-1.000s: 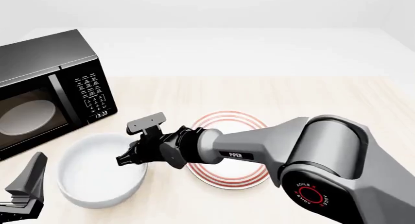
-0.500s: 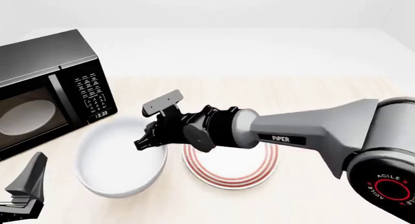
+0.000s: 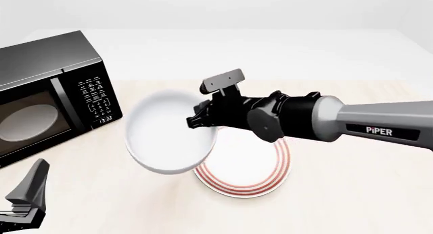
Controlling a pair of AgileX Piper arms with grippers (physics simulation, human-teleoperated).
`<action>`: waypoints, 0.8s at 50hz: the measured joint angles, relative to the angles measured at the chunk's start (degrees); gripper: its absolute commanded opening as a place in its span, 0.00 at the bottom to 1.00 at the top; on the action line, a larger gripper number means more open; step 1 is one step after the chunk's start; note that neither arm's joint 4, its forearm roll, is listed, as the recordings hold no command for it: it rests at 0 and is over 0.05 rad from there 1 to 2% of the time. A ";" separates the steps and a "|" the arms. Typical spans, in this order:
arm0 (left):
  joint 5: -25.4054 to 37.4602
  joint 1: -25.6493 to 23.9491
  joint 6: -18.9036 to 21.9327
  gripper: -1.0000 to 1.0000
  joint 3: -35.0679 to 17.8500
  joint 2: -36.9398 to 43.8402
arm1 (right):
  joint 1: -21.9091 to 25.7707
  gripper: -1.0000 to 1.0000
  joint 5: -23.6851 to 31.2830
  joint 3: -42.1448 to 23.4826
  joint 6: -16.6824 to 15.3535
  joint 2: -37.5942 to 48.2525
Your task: Put the white bowl to the right of the plate.
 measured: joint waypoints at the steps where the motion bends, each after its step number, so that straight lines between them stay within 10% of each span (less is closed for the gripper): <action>1: 0.00 0.00 0.00 1.00 0.00 0.00 | -0.60 0.00 -0.25 0.67 0.04 -0.56; 40: 0.00 0.00 0.00 1.00 0.00 0.00 | -24.01 0.00 -5.38 20.86 -0.31 -17.04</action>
